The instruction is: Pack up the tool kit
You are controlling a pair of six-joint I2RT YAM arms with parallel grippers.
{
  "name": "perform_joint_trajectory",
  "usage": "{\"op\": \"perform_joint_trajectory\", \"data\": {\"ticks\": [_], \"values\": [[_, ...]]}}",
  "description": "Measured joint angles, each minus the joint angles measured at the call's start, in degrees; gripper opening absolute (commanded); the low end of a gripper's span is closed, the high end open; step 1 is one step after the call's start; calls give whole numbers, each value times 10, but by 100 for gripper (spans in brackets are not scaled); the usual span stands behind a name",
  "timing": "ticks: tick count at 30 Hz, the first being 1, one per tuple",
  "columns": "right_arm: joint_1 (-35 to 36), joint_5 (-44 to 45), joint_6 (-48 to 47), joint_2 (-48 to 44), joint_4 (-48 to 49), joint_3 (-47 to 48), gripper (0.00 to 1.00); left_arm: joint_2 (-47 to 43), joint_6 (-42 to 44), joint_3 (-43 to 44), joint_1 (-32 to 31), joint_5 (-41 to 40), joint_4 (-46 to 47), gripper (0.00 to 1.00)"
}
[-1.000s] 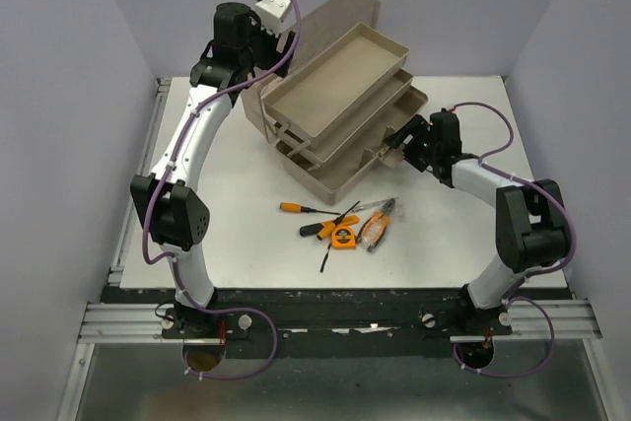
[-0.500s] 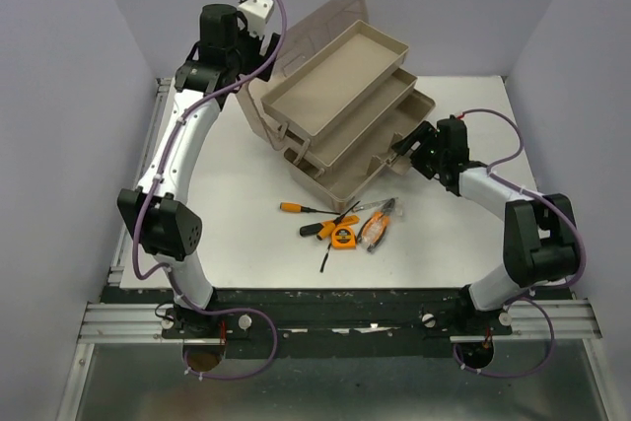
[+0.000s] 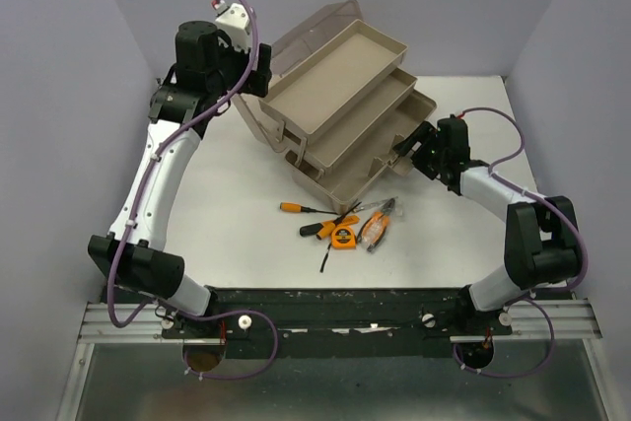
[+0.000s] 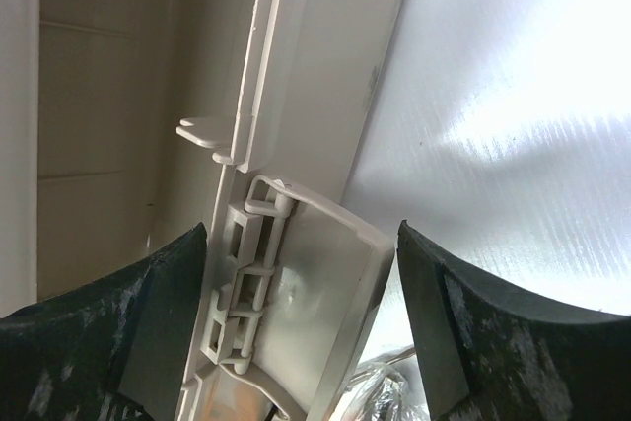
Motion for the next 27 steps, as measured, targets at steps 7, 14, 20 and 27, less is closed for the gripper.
{"op": "perform_joint_trajectory", "data": {"ticks": [7, 14, 20, 27], "values": [[0, 0, -16, 2, -22, 13, 84, 21, -8, -59, 0, 22, -12, 99], [0, 2, -28, -6, -31, 11, 84, 89, 25, -16, 0, -39, -13, 99], [-1, 2, -36, -9, -34, 11, 84, 104, 60, -15, -1, -97, 9, 79], [-2, -3, -42, -9, -33, 11, 84, 117, 78, -22, -1, -121, 24, 36]]}}
